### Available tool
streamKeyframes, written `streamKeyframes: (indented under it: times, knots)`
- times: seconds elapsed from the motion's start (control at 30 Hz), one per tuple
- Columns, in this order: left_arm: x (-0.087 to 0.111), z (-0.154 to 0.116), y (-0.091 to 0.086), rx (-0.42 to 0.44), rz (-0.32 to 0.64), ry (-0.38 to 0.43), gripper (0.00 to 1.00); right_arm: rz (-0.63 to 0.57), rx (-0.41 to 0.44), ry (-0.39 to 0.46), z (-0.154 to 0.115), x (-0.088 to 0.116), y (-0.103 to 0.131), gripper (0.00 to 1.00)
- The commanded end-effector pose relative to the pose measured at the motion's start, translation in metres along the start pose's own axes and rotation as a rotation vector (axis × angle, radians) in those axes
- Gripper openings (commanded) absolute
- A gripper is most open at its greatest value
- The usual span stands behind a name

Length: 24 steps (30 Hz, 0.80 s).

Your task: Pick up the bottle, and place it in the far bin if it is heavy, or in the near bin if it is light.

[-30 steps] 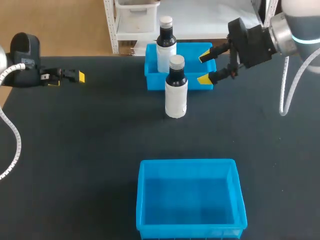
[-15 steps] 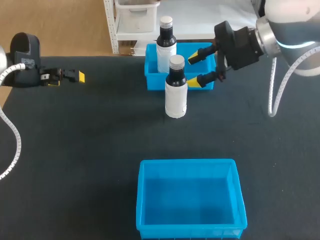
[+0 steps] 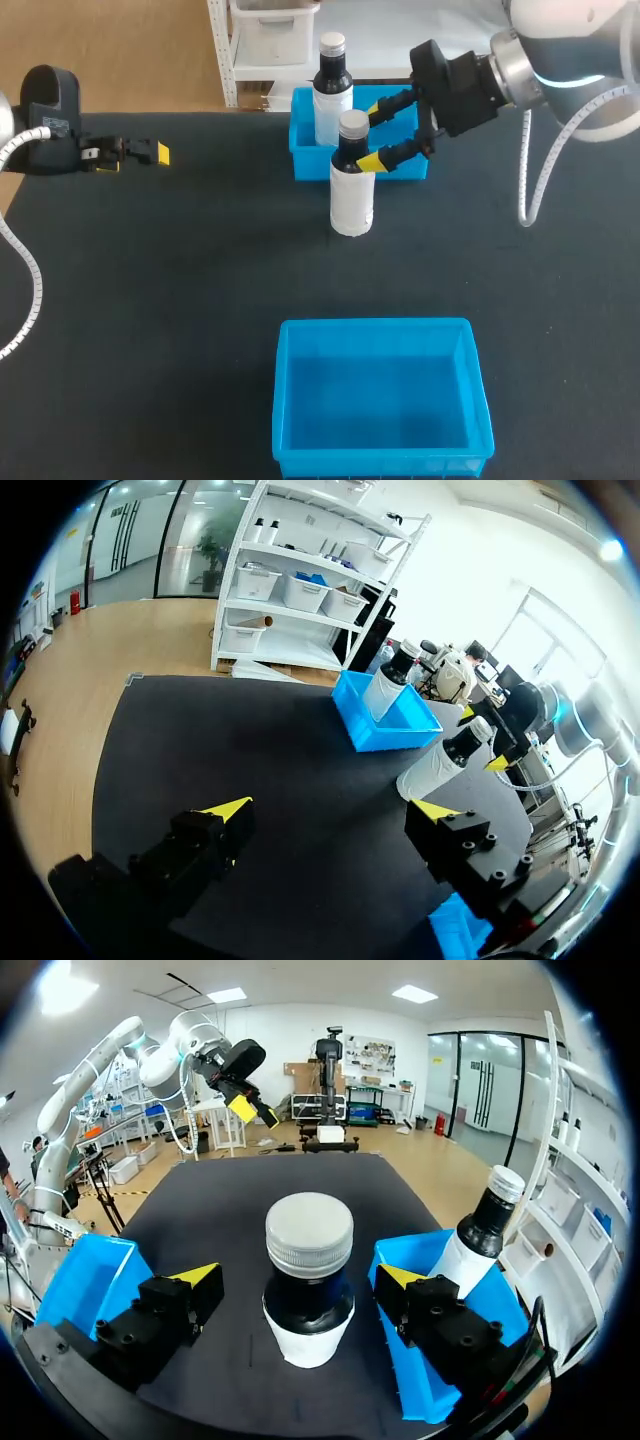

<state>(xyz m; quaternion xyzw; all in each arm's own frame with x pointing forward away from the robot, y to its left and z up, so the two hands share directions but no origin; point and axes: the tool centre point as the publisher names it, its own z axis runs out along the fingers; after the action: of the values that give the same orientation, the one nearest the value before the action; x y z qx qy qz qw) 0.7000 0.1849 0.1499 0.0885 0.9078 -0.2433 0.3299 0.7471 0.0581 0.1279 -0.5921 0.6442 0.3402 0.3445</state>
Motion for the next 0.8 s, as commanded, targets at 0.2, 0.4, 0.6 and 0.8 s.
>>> streamKeyframes:
  times: [0.2, 0.4, 0.6, 0.8]
  knots:
    - [0.0, 0.0, 0.0, 0.0, 0.0, 0.0, 1.0, 0.0, -0.022, 0.002, 0.012, -0.003, 0.0, 1.0]
    - [0.0, 0.0, 0.0, 0.0, 0.0, 0.0, 1.0, 0.004, -0.03, 0.006, 0.018, -0.002, -0.001, 1.0]
    - [0.0, 0.0, 0.0, 0.0, 0.0, 0.0, 1.0, 0.005, -0.033, 0.007, 0.022, -0.003, -0.001, 1.0]
    - [0.0, 0.0, 0.0, 0.0, 0.0, 0.0, 1.0, 0.007, -0.038, 0.01, 0.024, -0.004, -0.002, 1.0]
